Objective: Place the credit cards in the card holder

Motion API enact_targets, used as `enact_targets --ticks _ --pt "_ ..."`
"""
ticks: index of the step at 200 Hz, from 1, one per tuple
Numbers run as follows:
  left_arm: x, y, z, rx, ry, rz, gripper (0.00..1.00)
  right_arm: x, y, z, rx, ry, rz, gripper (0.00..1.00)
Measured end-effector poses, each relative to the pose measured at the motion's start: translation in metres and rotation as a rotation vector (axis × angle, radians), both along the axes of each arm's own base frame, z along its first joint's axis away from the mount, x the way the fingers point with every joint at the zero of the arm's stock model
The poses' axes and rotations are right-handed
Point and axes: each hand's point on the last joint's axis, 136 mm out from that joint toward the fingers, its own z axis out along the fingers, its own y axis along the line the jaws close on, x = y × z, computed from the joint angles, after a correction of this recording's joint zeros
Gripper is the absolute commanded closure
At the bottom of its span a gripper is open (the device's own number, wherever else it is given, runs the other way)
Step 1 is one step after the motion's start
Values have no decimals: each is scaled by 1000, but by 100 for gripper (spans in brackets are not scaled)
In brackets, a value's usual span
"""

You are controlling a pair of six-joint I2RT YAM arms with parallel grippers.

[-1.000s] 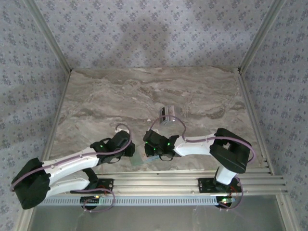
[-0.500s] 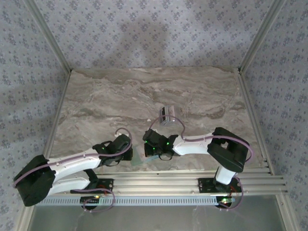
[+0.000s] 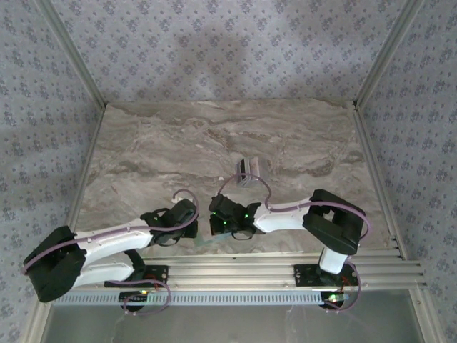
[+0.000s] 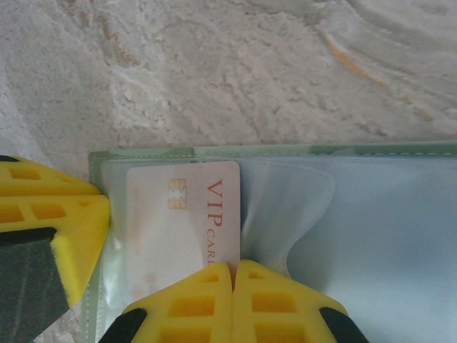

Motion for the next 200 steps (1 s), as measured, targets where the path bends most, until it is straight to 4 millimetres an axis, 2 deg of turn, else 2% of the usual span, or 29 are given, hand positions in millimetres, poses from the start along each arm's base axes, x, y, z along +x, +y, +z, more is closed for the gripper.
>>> enact_targets --ticks 25,39,73,87,109,161,180,200 --pt "0 0 0 6 5 1 85 -2 8 0 6 -3 7 100" --pt "0 0 0 9 7 1 85 -3 10 -1 8 -2 10 96" --pt "0 0 0 17 12 -2 83 -3 11 0 13 -10 16 77" --pt "0 -1 0 24 16 -5 83 -4 9 2 11 -21 19 72" --pt "1 -2 0 39 20 -17 82 -3 -5 6 -19 -40 7 67" --pt "3 -4 -1 111 43 -57 82 13 -54 14 -169 -100 -71 66" --pt "17 -20 2 82 2 -71 82 20 -68 14 -240 -134 -71 61" --pt "33 -37 7 51 -47 -81 82 26 -73 18 -286 -168 -59 58"
